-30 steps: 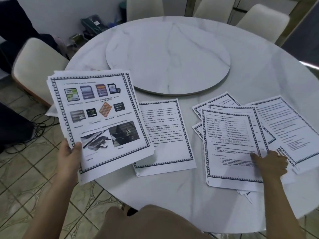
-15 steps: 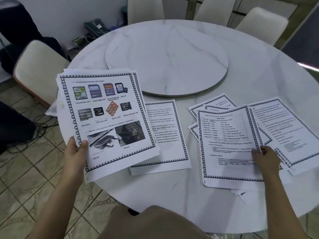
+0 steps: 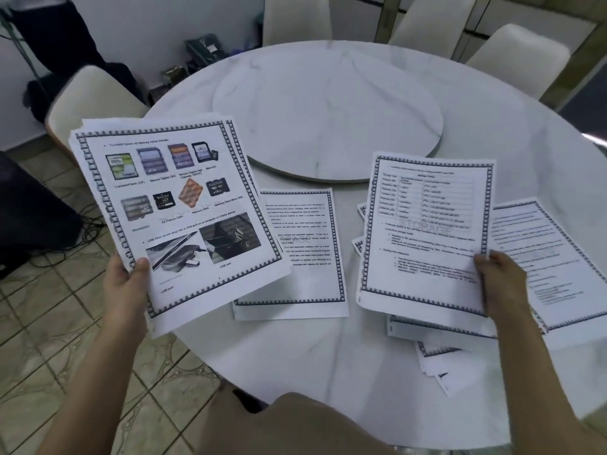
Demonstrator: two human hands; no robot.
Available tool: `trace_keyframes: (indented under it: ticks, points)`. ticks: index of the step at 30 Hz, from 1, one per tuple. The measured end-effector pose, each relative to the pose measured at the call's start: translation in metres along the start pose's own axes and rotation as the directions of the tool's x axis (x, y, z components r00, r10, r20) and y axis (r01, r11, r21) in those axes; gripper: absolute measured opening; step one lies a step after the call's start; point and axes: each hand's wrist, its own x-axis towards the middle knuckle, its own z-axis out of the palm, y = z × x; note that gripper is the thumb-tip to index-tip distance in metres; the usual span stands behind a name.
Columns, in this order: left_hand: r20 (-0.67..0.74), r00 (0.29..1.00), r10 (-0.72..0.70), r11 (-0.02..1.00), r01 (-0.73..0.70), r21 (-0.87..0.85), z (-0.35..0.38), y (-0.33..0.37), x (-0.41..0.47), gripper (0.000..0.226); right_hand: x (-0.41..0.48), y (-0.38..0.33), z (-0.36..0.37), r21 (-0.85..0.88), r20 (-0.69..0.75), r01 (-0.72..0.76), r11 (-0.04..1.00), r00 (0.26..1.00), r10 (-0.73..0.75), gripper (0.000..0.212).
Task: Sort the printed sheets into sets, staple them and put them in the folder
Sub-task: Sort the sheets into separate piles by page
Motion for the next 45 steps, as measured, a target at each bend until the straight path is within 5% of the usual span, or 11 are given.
trace_keyframes:
  ticks: [12,20,31,37,45]
  points:
    - [-0.221,0.974,0.051,0.999,-0.049,0.017,-0.046,-0.006,-0.025,0.024,-0.043,0.002,0.14,-0.136,0.36,0.093,0.986,0.932,-0.038,0.024]
    - [-0.232,0.973,-0.002,1.0,0.002,-0.001,-0.061,-0.02,-0.021,0.019,-0.058,0.007,0.161,-0.203,0.422,0.177,0.963,0.904,-0.077,0.018]
    - [-0.039,0.998,-0.051,0.998,0.052,0.033,-0.018,-0.022,0.026,0.026,-0.032,0.004,0.086,-0.418,0.21,0.301,0.857,0.95,-0.232,0.025]
    - [0.111,0.992,-0.053,0.998,0.048,0.051,0.002,-0.044,0.037,0.024,-0.008,0.033,0.004,-0.624,-0.013,0.039,0.78,0.998,-0.06,0.04]
    - [0.237,0.97,-0.055,0.989,0.02,0.15,0.019,-0.06,0.032,0.018,-0.006,0.055,-0.027,-0.789,-0.103,-0.217,0.575,0.969,0.224,0.103]
